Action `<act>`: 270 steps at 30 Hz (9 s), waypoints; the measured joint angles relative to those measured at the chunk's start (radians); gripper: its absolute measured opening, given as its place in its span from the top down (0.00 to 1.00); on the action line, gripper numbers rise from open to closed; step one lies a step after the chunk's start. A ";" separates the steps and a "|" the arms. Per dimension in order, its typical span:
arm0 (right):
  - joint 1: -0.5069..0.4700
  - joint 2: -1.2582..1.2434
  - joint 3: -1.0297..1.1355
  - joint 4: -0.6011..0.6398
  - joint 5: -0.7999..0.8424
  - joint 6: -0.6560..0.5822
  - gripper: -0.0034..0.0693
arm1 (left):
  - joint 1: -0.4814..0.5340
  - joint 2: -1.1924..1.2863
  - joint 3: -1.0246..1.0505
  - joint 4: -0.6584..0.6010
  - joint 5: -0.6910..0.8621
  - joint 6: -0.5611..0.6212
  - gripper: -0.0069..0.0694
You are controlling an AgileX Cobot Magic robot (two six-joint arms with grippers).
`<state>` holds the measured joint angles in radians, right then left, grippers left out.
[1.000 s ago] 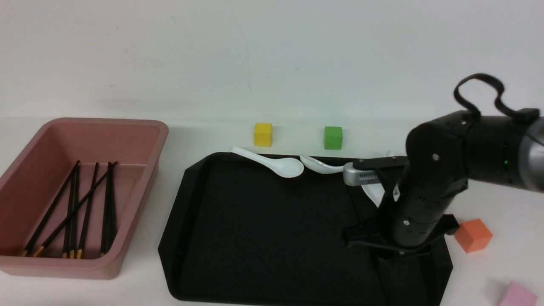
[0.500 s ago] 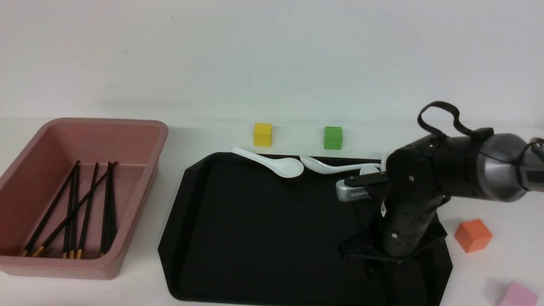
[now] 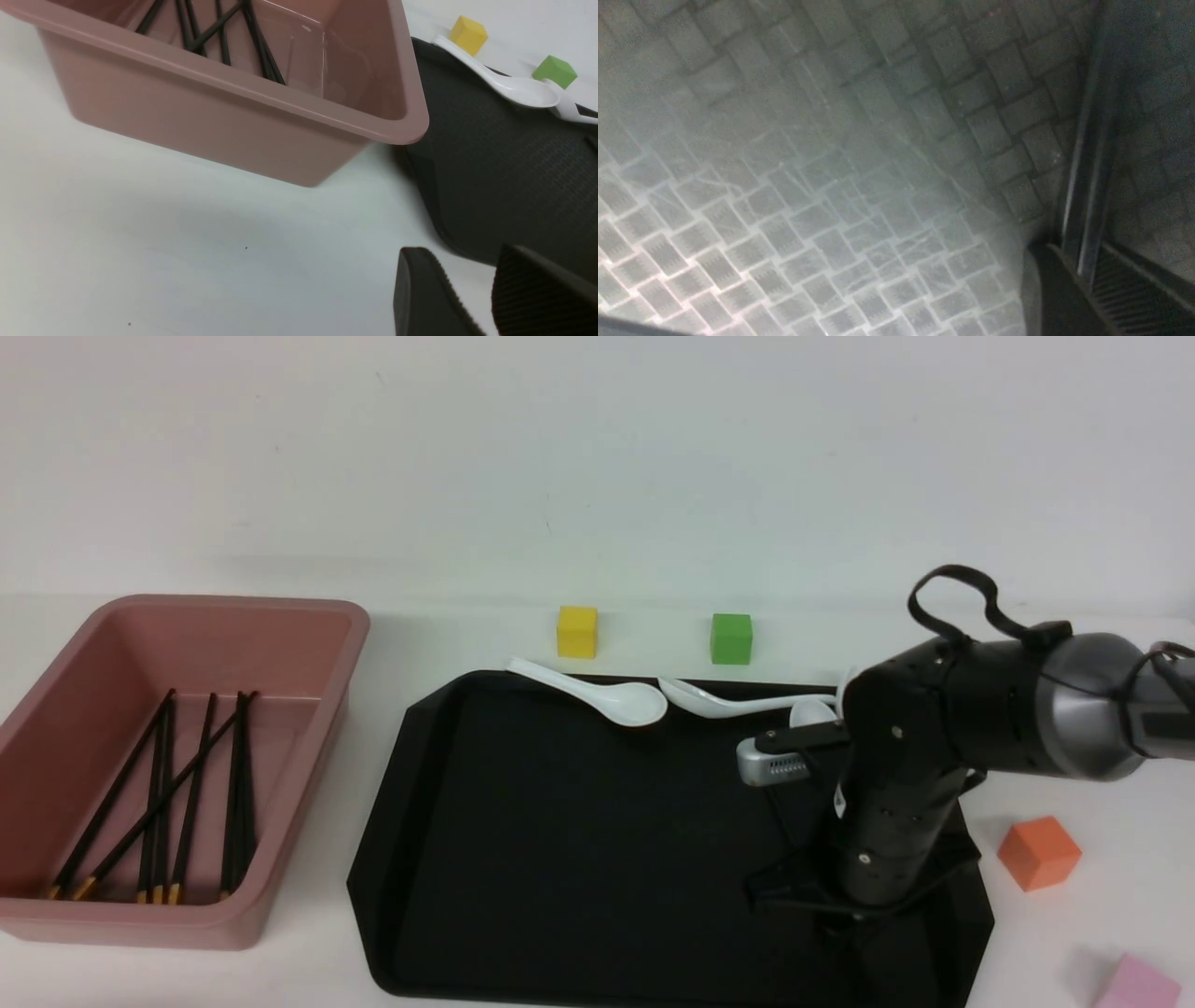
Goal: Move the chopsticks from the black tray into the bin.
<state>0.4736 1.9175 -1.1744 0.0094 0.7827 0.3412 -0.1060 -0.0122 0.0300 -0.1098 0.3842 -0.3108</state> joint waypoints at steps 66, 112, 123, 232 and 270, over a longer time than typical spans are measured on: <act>0.344 0.601 -1.256 0.716 -0.077 -0.566 0.57 | 0.000 0.000 0.000 0.000 0.000 0.000 0.60; 0.266 -0.803 -0.531 -0.251 0.487 -0.175 0.95 | 0.000 0.000 0.000 -0.001 0.000 0.000 0.60; 0.266 -1.363 0.200 -0.310 0.192 -0.004 0.93 | 0.000 0.000 0.000 -0.002 0.000 0.000 0.60; -0.443 -1.928 1.193 -0.096 -0.420 -0.147 0.77 | 0.000 0.000 0.000 -0.002 0.000 0.000 0.60; -0.474 -1.928 1.193 -0.095 -0.417 -0.147 0.71 | 0.000 0.000 0.000 -0.002 0.000 0.000 0.60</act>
<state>-0.0005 -0.0101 0.0188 -0.0855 0.3656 0.1939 -0.1060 -0.0122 0.0300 -0.1114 0.3845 -0.3108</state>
